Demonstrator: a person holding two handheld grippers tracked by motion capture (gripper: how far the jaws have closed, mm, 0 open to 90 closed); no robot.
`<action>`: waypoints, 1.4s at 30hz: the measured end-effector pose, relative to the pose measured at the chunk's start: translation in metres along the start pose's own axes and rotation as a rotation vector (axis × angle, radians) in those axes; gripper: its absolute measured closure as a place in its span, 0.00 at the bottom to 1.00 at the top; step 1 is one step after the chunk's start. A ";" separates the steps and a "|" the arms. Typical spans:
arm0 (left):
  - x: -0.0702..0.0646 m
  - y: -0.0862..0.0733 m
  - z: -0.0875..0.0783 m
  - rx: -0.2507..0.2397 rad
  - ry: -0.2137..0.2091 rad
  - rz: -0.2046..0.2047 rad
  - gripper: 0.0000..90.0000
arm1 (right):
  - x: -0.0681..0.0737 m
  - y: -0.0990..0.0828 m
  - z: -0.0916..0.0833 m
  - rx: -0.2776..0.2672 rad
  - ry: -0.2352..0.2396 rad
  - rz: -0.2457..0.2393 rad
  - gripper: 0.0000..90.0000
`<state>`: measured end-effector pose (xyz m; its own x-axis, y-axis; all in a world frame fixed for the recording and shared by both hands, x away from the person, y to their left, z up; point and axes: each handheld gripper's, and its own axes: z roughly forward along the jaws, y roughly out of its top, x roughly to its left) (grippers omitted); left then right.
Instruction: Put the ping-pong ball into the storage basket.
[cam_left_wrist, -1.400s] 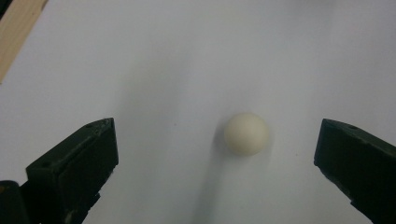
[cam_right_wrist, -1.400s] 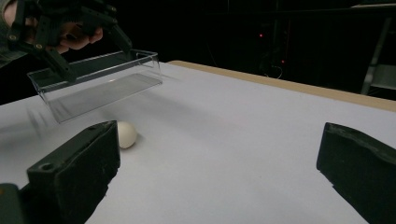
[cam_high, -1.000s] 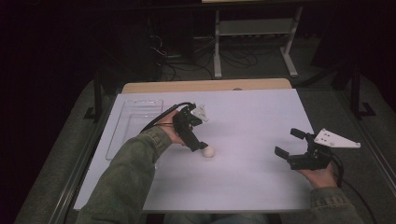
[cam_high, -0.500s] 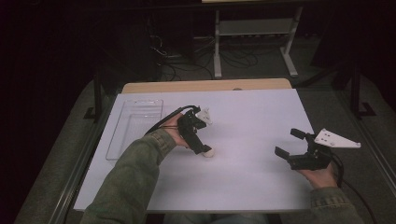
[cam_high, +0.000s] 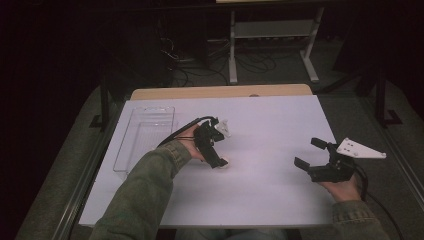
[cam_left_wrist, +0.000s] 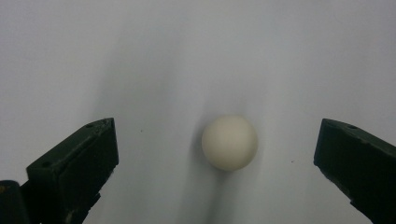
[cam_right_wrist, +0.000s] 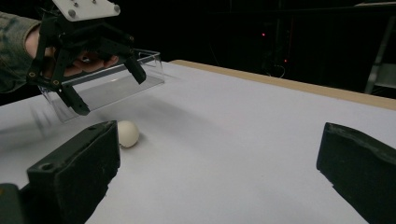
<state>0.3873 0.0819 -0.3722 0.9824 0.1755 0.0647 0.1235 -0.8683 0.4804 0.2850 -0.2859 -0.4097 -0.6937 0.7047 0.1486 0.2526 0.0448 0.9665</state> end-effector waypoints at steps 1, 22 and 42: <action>0.000 0.000 0.001 0.000 -0.001 0.001 0.00 | 0.000 0.000 0.000 0.000 0.000 0.000 0.00; -0.009 0.002 0.020 0.065 -0.052 0.037 0.05 | 0.000 0.000 0.000 0.000 0.004 0.001 0.00; -0.008 -0.001 0.032 0.135 -0.056 0.042 0.31 | 0.000 0.000 0.001 0.008 0.008 -0.001 0.00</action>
<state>0.3838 0.0666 -0.4007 0.9929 0.1151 0.0309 0.0966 -0.9295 0.3559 0.2850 -0.2851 -0.4100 -0.6992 0.6993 0.1489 0.2570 0.0515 0.9650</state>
